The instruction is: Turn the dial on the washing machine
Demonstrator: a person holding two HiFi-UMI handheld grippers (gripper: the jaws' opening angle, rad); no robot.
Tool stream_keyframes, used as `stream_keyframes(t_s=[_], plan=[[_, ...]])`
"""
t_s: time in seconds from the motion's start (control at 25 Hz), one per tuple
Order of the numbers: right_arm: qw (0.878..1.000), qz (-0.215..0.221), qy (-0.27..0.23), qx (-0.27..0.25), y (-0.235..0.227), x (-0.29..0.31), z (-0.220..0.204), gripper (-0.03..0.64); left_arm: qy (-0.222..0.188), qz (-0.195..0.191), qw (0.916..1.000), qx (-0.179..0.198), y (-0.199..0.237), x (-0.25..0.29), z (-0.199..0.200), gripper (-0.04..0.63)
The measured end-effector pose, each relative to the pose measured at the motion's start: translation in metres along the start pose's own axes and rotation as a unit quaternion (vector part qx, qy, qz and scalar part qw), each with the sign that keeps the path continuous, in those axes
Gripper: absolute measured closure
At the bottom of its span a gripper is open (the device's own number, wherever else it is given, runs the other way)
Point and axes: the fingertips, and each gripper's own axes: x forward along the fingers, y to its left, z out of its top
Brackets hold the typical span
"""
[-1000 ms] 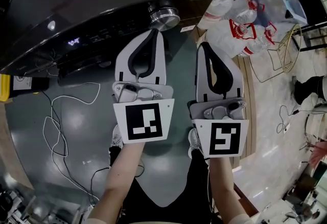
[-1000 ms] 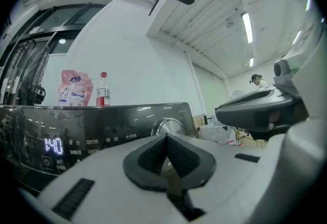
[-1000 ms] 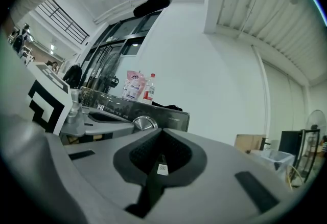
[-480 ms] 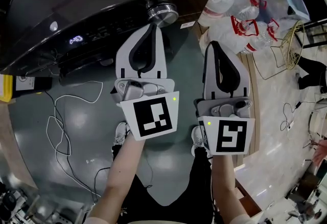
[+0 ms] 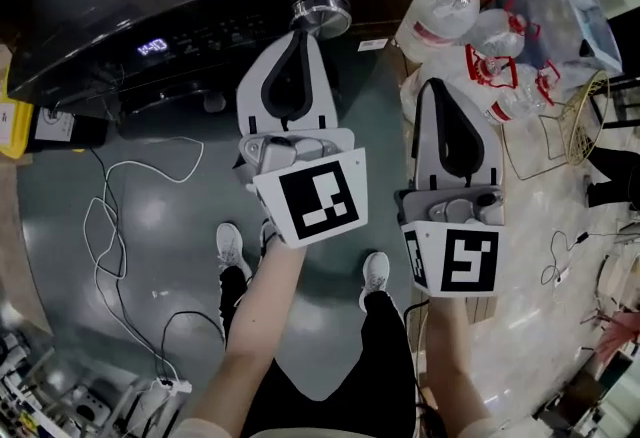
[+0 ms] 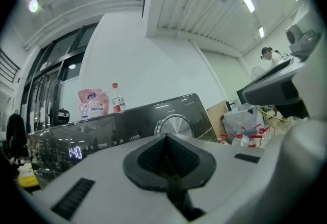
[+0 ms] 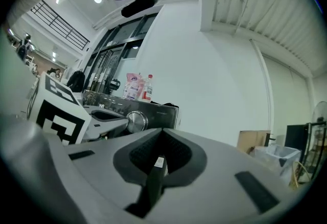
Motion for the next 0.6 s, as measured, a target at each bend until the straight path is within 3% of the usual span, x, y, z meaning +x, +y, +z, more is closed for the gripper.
stream_keyframes(t_s=[0.24,0.4,0.6], plan=[[1.0,0.014,0.013,-0.008,-0.007,-0.004,0.002,0.614,-0.002,0.035,0.9984,-0.045,0.004,0.001,0.004,0.597],[1.0,0.022,-0.001,0.009,-0.006,0.002,0.01,0.614,0.002,0.029,0.9991,-0.03,0.002,0.001,0.004,0.597],[0.997,0.076,-0.006,0.005,0.006,0.015,0.013,0.614,0.023,0.041,0.9982,-0.037,0.002,0.001,0.002,0.597]])
